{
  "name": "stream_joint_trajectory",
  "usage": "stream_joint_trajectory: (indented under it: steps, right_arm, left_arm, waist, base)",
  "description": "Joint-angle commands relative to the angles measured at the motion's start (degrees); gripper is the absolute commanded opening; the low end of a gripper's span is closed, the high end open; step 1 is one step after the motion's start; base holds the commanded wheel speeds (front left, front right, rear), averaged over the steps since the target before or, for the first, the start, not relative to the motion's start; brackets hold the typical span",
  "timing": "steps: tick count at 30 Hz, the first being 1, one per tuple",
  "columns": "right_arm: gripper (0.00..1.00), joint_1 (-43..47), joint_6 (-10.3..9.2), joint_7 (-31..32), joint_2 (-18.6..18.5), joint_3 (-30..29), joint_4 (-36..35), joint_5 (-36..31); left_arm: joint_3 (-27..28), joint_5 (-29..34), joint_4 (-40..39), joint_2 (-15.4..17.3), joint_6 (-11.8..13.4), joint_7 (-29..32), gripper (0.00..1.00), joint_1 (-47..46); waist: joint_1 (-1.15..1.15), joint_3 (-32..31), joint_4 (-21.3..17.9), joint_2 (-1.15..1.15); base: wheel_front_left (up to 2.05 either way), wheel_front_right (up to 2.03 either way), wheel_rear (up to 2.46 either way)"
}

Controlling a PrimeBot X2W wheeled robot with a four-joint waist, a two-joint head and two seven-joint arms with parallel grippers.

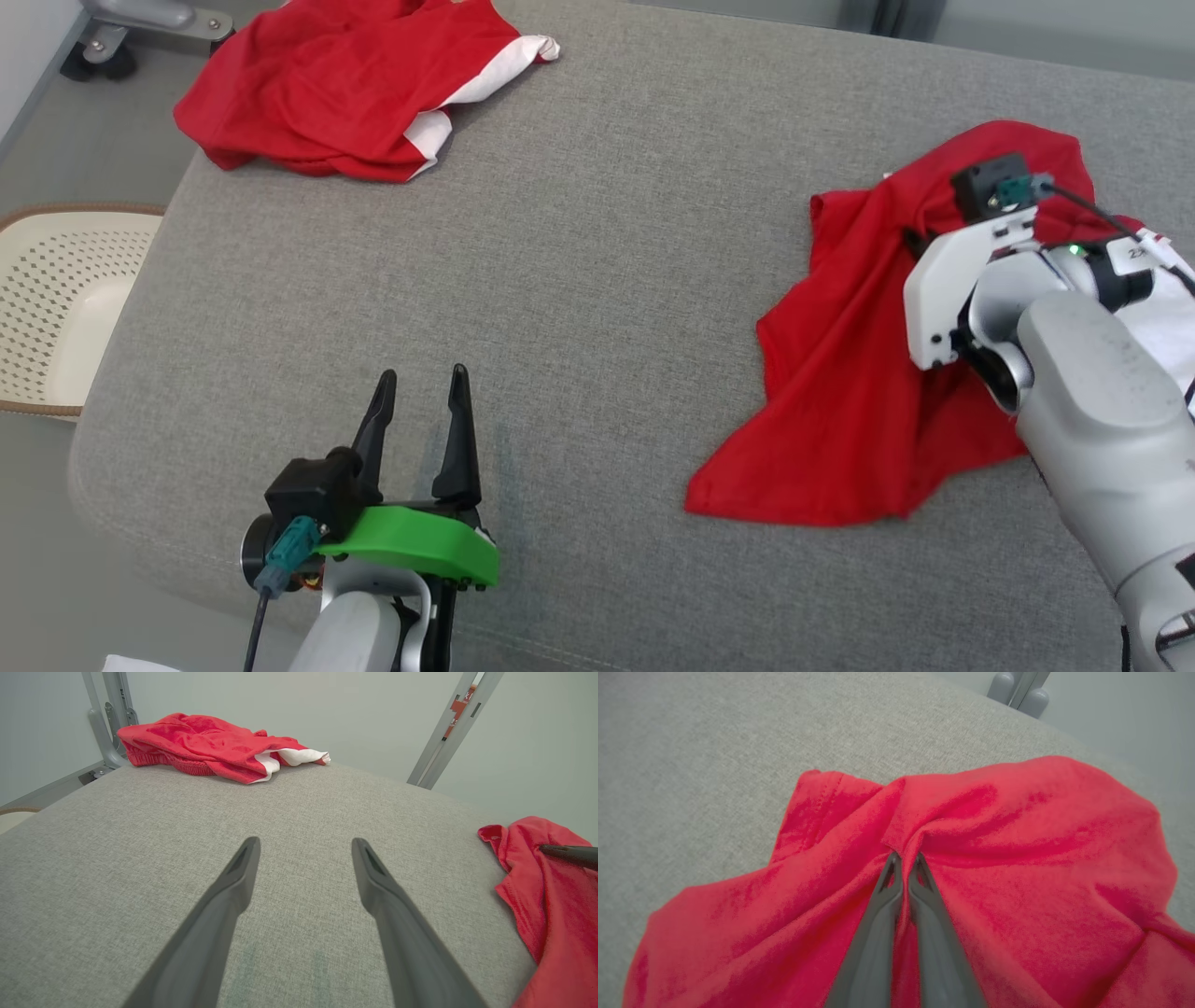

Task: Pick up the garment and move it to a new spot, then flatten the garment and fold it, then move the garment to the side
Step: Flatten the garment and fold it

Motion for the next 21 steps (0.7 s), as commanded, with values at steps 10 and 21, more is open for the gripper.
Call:
stream_joint_trajectory:
  steps: [10,21]
  right_arm:
    - [0.0,-10.2,-0.06,-12.9,3.2,-20.1,12.1,-8.0]
    - [1.0,-11.6,-0.06,-21.8,8.4,-23.3,16.1,-15.1]
  left_arm:
    - [-0.7,-0.7,-0.1,0.2,0.3,0.0,1.0,-1.5]
    - [0.2,0.4,-0.4,0.2,0.0,0.0,1.0,-1.5]
  waist:
    - [0.0,1.4,0.7,0.0]
    - [0.0,0.7,-3.0,0.0]
  base:
    - [0.0,0.0,0.0]
    - [0.0,0.0,0.0]
